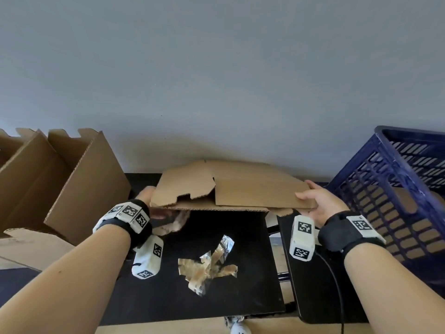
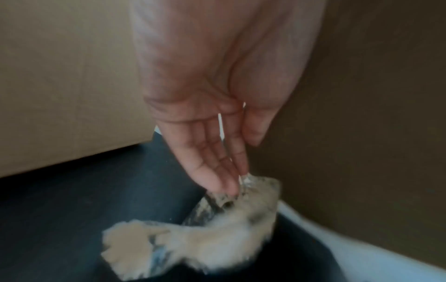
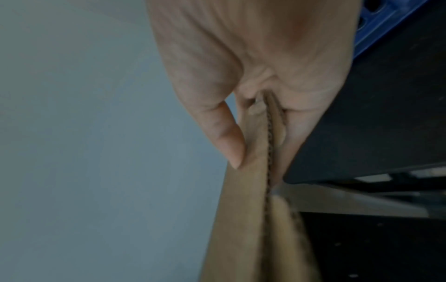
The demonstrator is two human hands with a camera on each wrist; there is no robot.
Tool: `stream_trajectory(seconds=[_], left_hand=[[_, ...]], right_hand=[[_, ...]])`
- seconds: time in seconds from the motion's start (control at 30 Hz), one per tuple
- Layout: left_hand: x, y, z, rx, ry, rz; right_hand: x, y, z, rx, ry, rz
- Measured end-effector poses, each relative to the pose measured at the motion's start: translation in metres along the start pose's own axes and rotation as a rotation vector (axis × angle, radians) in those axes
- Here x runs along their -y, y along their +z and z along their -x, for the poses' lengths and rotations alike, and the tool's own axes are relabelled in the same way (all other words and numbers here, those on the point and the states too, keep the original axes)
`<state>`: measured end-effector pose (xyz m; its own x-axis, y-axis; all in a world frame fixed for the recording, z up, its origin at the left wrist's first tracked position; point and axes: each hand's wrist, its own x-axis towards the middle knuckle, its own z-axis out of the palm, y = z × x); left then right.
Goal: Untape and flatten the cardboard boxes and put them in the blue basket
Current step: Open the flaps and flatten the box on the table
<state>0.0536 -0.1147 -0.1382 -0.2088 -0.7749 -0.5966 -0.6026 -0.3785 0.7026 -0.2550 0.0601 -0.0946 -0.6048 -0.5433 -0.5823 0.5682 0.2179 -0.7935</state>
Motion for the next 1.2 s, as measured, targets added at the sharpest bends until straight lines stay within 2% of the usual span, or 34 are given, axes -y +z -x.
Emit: stream_trajectory(seconds=[0.07, 0.13, 0.17, 0.23, 0.3, 0.33, 0.43, 0.53, 0.63, 0.7, 0.8, 0.83, 0.9, 1.0, 1.07, 1.2], left_hand=[[0.001, -0.009, 0.001, 0.003, -0.012, 0.099], [0.005, -0.008, 0.007, 0.075, -0.081, 0.091], [0.011, -0.006, 0.009, 0.110, -0.114, 0.042], [0.024, -0.005, 0.005, 0.121, -0.131, -0.203], [0.035, -0.008, 0.002, 0.027, -0.079, -0.406], [0.038, -0.010, 0.002, -0.031, -0.054, -0.414], [0.043, -0.015, -0.005, -0.194, 0.005, -0.340], [0.040, -0.014, -0.010, -0.238, -0.005, -0.426], [0.038, -0.011, -0.014, -0.271, -0.009, -0.697], [0.039, -0.005, -0.018, -0.281, 0.007, -0.755], [0.033, 0.009, -0.022, -0.357, 0.196, -0.709], [0.030, 0.016, -0.023, -0.350, 0.272, -0.676], [0.025, 0.031, -0.026, -0.202, 0.357, -0.635], [0.025, 0.055, -0.032, 0.072, 0.340, -0.709], [0.028, 0.066, -0.035, 0.114, 0.289, -0.790], [0.039, 0.076, -0.039, 0.081, 0.222, -0.997]], right_hand=[[-0.014, -0.006, -0.006, -0.009, 0.031, 0.114], [-0.027, -0.012, -0.011, -0.009, 0.105, 0.238], [-0.031, -0.013, -0.013, -0.019, 0.149, 0.317], [-0.036, -0.016, -0.019, -0.082, 0.199, 0.513], [-0.038, -0.015, -0.023, -0.148, 0.201, 0.754], [-0.039, -0.015, -0.027, -0.182, 0.198, 0.813], [-0.044, -0.017, -0.035, -0.143, 0.206, 0.947], [-0.046, -0.010, -0.042, -0.177, 0.234, 1.074], [-0.047, -0.004, -0.048, -0.348, 0.241, 1.083], [-0.053, -0.003, -0.048, -0.314, 0.284, 1.114], [-0.068, -0.009, -0.053, -0.266, 0.248, 1.074], [-0.072, -0.009, -0.053, -0.242, 0.233, 1.087], [-0.077, -0.004, -0.057, -0.200, 0.171, 1.097], [-0.081, 0.007, -0.063, -0.142, 0.089, 1.126], [-0.082, 0.014, -0.064, -0.135, 0.080, 1.180], [-0.085, 0.020, -0.066, -0.193, 0.051, 1.290]])
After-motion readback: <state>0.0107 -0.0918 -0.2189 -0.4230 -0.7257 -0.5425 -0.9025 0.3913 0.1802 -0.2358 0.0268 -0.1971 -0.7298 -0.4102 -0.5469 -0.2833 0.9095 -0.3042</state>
